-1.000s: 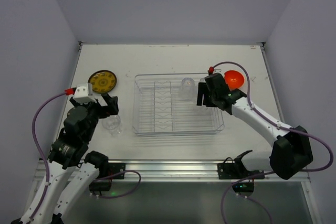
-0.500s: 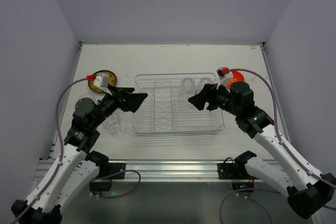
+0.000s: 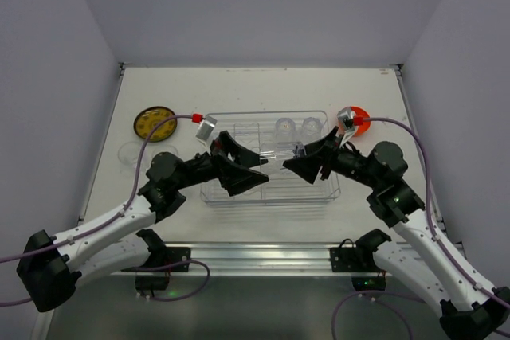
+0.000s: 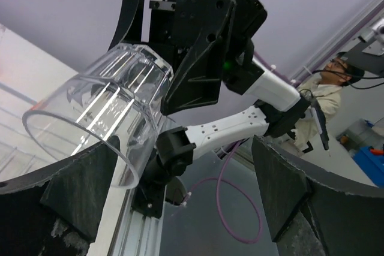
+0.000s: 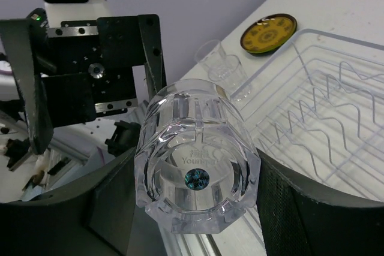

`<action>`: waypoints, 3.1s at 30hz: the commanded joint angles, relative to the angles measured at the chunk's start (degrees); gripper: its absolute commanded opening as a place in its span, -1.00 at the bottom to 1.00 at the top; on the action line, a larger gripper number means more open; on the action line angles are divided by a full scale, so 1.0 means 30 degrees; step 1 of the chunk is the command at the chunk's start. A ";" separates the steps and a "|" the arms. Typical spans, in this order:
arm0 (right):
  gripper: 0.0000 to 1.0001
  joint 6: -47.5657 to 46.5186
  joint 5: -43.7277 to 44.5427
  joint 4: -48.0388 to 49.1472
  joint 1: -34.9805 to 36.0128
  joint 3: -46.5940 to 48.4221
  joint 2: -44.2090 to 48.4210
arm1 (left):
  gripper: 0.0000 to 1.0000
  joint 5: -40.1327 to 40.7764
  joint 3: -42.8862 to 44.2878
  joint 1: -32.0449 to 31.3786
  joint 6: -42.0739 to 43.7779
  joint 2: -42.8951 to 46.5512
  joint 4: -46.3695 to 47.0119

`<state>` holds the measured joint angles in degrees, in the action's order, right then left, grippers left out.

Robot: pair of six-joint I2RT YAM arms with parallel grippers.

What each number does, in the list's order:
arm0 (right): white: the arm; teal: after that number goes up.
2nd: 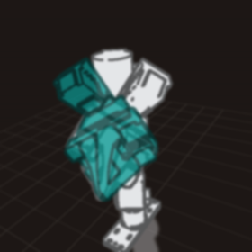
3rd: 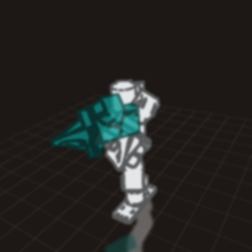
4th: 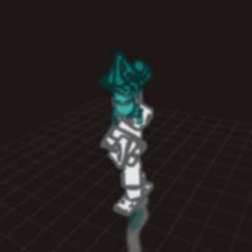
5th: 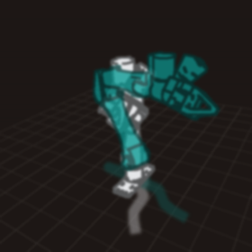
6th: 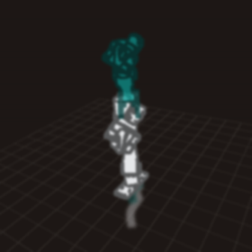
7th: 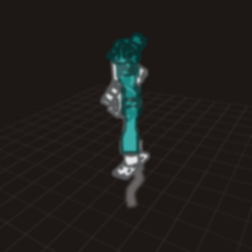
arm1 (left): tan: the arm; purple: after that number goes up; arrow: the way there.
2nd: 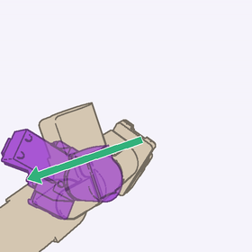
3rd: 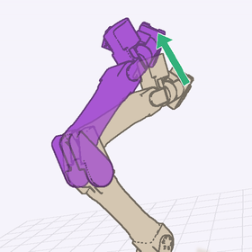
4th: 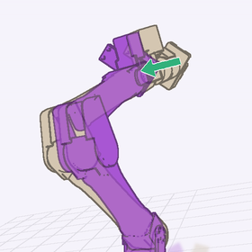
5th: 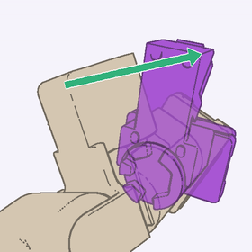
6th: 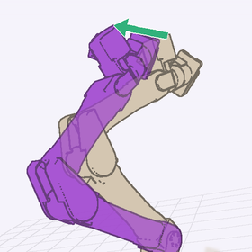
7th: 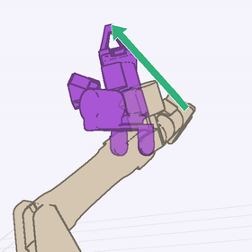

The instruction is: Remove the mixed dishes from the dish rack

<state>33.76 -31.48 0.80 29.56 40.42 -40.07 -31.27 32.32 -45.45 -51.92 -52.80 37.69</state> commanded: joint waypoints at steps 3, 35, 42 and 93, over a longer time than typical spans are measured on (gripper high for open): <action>-0.88 0.1137 -0.2569 0.3979 -0.0010 -0.0876 0.0848 | 0.75 -0.0357 0.0097 -0.0347 -0.1265 -0.0506 0.3926; 0.98 -0.1760 1.5770 -0.6330 -0.0625 0.1701 -0.2457 | -1.00 2.2236 1.0088 0.4681 0.5378 0.0282 -3.3247; 0.98 -0.2024 1.6088 -0.6535 -0.0684 0.1321 -0.1733 | -1.00 2.1115 1.0965 0.9875 0.6351 -0.0736 -3.4710; 0.98 -0.2141 1.3864 -0.5598 -0.0684 0.0119 0.0555 | -0.42 1.4408 0.7216 1.7143 0.9396 -0.8358 -3.0114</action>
<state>27.79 10.76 -18.41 27.68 41.08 -39.18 13.17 53.82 5.32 -24.75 -79.37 -54.85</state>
